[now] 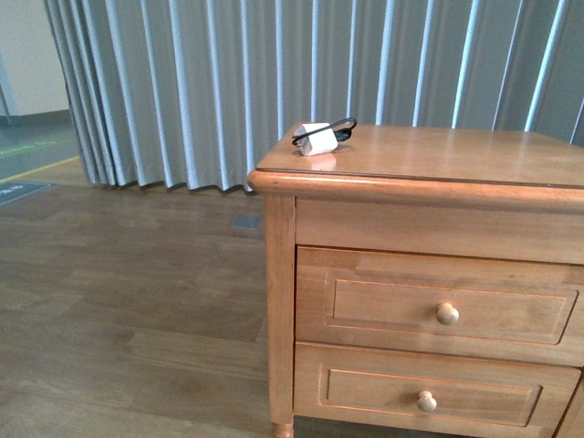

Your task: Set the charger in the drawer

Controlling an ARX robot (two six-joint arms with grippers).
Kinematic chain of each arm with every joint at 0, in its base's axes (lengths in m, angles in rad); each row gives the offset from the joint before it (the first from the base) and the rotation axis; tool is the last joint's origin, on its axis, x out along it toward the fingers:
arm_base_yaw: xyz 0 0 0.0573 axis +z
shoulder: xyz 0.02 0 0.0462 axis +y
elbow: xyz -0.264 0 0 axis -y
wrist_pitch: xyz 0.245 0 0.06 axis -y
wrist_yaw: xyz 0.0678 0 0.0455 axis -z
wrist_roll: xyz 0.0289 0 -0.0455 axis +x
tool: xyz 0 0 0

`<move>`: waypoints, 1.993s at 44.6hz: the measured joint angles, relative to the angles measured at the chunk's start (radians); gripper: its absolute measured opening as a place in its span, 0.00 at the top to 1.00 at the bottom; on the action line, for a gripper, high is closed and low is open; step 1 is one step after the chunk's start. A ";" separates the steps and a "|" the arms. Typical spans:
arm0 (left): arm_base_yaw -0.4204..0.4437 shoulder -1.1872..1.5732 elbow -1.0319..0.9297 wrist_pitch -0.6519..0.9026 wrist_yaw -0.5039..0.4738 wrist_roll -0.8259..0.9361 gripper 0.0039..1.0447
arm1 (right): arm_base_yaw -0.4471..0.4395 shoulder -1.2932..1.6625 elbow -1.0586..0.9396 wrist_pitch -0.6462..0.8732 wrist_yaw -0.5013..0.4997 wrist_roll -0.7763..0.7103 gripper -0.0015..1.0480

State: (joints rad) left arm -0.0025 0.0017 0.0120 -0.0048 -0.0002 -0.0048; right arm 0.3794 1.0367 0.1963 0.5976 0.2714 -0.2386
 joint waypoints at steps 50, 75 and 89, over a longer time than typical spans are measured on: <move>0.000 0.000 0.000 0.000 0.000 0.000 0.06 | -0.132 1.197 0.782 0.243 0.053 0.042 0.08; 0.000 0.000 0.000 0.000 0.000 0.000 0.06 | -0.150 1.231 0.856 0.174 0.055 0.130 0.08; 0.000 0.000 0.000 0.000 0.000 0.000 0.06 | -0.122 1.201 0.856 0.170 0.045 0.158 0.08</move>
State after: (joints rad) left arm -0.0025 0.0017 0.0120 -0.0048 -0.0002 -0.0048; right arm 0.2569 2.2375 1.0519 0.7673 0.3168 -0.0803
